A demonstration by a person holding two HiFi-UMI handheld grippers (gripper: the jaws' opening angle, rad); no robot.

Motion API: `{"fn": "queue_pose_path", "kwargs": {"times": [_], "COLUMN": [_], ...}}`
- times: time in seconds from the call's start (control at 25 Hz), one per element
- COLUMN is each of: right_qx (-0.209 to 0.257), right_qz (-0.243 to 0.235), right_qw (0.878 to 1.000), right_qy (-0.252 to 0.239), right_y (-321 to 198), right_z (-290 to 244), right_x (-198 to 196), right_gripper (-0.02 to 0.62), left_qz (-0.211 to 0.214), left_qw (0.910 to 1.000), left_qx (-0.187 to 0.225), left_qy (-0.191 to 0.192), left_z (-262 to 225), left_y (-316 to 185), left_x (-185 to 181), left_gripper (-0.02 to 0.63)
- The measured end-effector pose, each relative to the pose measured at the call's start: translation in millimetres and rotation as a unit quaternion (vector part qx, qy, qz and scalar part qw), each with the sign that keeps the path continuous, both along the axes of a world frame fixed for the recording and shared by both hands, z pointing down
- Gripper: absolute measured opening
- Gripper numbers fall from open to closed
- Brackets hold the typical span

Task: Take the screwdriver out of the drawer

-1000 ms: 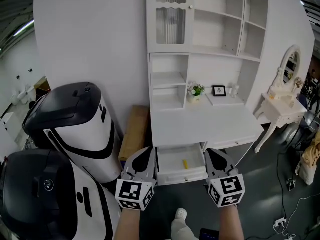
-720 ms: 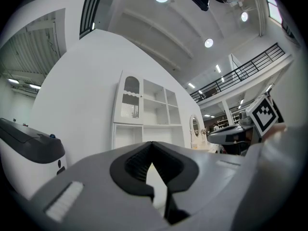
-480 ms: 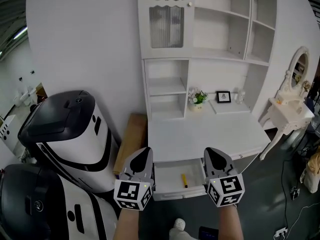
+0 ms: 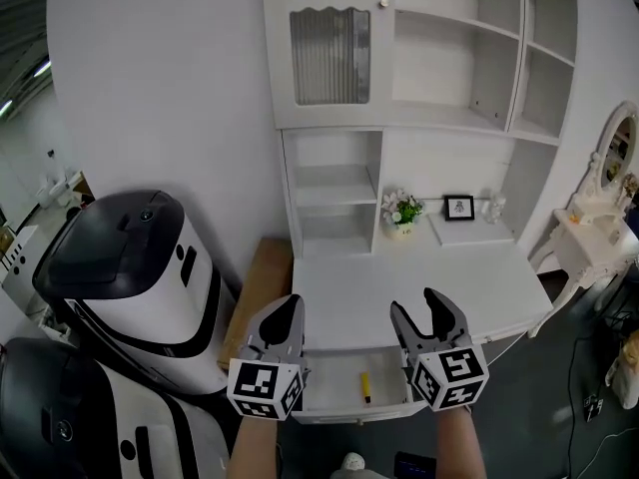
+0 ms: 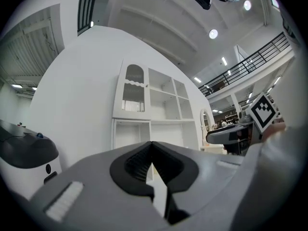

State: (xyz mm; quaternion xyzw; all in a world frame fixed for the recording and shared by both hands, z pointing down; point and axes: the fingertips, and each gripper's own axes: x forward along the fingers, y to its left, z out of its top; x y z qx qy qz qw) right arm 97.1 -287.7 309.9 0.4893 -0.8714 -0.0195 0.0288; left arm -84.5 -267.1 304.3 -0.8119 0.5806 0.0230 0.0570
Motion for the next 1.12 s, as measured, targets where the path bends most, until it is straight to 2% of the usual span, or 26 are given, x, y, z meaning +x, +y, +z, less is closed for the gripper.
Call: {"fn": "queue_pose_path", "kwargs": {"times": [0.2,0.68,1.12], "right_qx": [-0.026,-0.097,-0.205], "right_qz": [-0.011,0.000,0.019], "right_qw": [1.000,0.995,0.978], "right_qy": [-0.013,0.009,0.043], "right_y": [-19,-41,-47], "right_z": [10,73,170], "right_x": [1,-3,-20], "right_gripper": [0.236,0.236,0.235], "left_qz": [-0.005,-0.002,0.020], "left_qw": [0.9999,0.9983,0.9896], "left_qx": [-0.008,-0.059,-0.142], "left_qy": [-0.003,-0.001,0.011], "left_z": [7,52,127], "left_y": [-19,-44,-60], "left_x": [1,-6,-20], "left_gripper": [0.002,0.002,0.002]}}
